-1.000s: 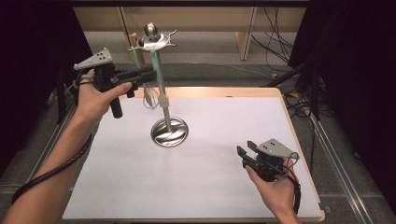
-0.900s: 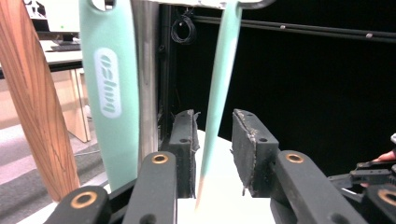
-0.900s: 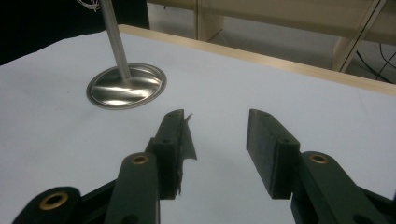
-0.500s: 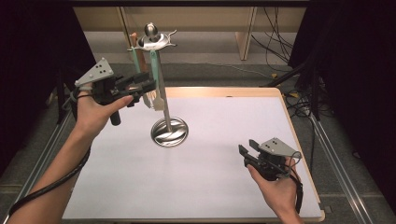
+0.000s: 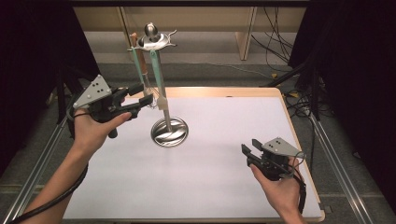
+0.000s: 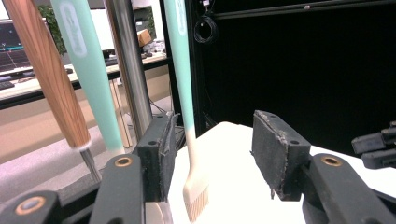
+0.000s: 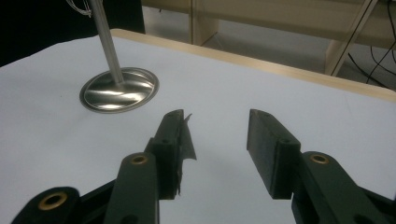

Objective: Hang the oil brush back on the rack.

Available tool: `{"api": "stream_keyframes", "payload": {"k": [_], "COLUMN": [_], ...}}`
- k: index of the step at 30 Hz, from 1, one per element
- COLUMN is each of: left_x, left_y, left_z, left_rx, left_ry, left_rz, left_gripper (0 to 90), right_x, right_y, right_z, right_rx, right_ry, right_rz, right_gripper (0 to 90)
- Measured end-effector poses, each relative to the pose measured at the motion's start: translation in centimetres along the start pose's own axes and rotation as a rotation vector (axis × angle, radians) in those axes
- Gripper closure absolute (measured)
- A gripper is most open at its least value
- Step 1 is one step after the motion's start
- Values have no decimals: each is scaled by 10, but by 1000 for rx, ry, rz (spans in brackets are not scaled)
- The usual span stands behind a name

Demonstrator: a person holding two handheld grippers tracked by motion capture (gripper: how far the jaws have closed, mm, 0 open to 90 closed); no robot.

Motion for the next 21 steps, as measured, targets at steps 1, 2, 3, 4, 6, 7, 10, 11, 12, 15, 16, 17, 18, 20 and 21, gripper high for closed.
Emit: {"api": "stream_keyframes", "payload": {"k": [1, 2, 3, 4, 6, 7, 10, 11, 12, 15, 16, 17, 18, 20, 21], "left_x": [1, 1, 1, 2, 3, 3, 4, 4, 5, 6, 7, 7, 8, 8, 8], "left_y": [1, 2, 4, 5, 7, 8, 12, 14, 16, 19, 20, 21, 22, 24, 24], "left_z": [3, 6, 9, 12, 17, 19, 25, 27, 29, 37, 41, 44, 47, 54, 57], "left_rx": [1, -6, -12, -15, -21, -25, -30, -31, -29, -34, -37, -40, -41, -47, -47], "left_ry": [-2, -7, -10, -10, -7, -9, -10, -15, -14, -13, -11, -9, -6, 4, -5], "left_rz": [-3, -9, -12, -12, -17, -23, -36, -40, -47, -51, -52, -53, -55, -57, -58], "left_gripper": [486, 486, 487, 490, 494, 494, 494, 494, 495, 502, 503, 503, 502, 501, 500], "right_x": [1, 0, -1, 1, 3, 3, 6, 7, 6, 9, 8, 11, 9, 12, 13], "right_y": [0, 2, 3, 1, 2, 2, 4, 3, 3, 5, 6, 5, 8, 7, 7], "right_z": [0, 2, 3, 2, 4, 4, 6, 5, 5, 6, 8, 6, 9, 9, 10], "right_rx": [-5, -33, -29, -12, -20, -9, -35, -21, -7, -23, -37, -7, -50, -29, -34], "right_ry": [18, 4, -23, -16, -6, -17, 21, 25, -1, 22, -13, 7, -22, 10, 18], "right_rz": [-11, -20, -10, -8, -4, 1, -5, -5, 2, -5, 5, 18, 3, 10, 13], "right_gripper": [574, 574, 574, 574, 574, 574, 574, 574, 574, 574, 574, 574, 575, 575, 574]}}
Point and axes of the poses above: each handheld gripper's, and its own axes: y roughly backward along the jaws, z roughly out of its underside, x roughly to its right, the point moved 8 cm from there along -y, roughly forward along the jaws, and after that the axes turned 1 degree about y, right-handed, at the moved point
